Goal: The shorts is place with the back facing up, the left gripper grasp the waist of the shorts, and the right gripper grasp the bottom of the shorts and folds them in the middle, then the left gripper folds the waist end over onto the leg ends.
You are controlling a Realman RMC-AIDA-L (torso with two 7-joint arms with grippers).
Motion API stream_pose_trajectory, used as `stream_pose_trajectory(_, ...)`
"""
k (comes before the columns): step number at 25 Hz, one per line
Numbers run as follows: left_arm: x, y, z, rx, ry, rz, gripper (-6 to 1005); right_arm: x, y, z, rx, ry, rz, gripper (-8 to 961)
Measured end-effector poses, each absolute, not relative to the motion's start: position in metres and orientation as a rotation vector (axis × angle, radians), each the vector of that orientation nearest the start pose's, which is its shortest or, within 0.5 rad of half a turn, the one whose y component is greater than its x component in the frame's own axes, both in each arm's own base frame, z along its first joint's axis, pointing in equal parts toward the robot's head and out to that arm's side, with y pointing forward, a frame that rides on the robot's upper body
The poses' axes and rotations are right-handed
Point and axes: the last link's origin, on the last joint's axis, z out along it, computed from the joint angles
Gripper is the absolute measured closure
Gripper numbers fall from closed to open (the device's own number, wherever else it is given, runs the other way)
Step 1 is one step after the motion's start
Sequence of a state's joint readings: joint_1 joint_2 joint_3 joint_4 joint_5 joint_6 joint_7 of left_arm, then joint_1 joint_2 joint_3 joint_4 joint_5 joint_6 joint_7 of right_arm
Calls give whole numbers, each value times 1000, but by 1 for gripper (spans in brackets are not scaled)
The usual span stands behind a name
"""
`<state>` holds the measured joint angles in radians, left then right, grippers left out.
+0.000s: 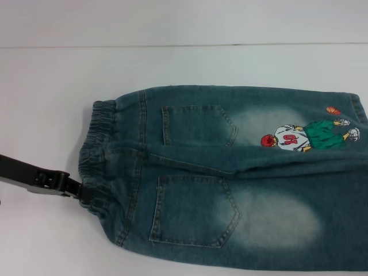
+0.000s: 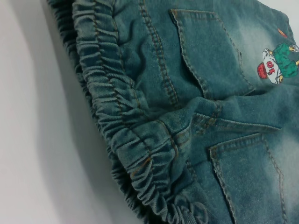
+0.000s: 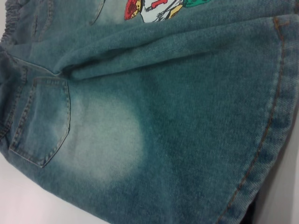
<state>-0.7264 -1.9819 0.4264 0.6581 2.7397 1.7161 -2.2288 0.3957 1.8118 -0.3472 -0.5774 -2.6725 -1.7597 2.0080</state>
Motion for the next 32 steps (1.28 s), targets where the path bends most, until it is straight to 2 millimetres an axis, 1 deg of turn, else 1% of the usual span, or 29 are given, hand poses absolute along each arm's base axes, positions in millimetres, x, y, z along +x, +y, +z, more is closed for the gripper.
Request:
stream_pose_trajectory(11,-290,331,37,-2538,-1812,-17,946,398,230,107,-2305,1916,160,942)
stream_pose_trajectory(17,-284,330,39,-2570,-1810,-88,946,395,230,114,-2317,1905,208,942)
stream_pose_trajectory(21,-283,331,39,-2577,-1809,-96,946,395,230,119,-2316,1895,230,942)
stream_pose_trajectory(26,-285,331,39,-2565,-1811,-89,945,396,230,125,-2305,1887,240,942)
stream_pose_trajectory(32,-288,329,42,-2554,-1814,-71,945,396,230,129,-2301,1884,235,943)
